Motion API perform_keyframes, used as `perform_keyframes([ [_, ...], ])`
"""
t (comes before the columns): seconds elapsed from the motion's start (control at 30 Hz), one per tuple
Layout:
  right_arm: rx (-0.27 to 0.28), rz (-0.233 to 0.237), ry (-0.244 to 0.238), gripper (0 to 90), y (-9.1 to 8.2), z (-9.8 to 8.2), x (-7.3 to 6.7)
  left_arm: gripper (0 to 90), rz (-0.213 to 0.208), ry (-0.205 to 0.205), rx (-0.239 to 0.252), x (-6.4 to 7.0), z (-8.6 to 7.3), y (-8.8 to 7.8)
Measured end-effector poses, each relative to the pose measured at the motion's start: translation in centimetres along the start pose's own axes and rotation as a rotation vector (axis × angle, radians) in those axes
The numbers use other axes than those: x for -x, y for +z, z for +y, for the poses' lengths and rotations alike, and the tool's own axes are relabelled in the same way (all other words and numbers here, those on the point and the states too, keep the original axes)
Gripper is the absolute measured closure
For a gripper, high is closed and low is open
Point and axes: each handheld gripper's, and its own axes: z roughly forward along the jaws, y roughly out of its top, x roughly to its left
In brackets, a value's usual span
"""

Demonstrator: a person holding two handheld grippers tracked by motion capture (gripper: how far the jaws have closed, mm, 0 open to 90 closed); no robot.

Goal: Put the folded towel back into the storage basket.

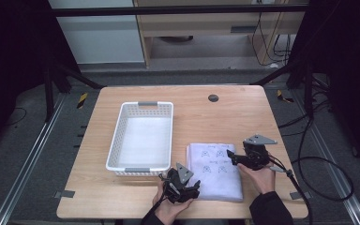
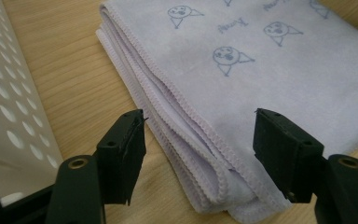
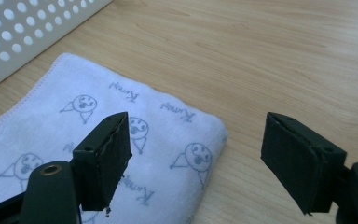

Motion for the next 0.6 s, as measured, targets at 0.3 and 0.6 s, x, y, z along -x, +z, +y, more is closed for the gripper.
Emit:
perform_keyframes([
  [0.3,-0.037,0.023,0.031,26.7,1.3,-0.8,0.0,32.7,0.000,-0.029,-0.016,-0.4,-0.4,1.0],
  [0.6,-0.077,0.021,0.022,28.7,2.0,-1.3,0.1,31.2,-0.003,-0.048,-0.029,-0.4,-0.6,1.6],
])
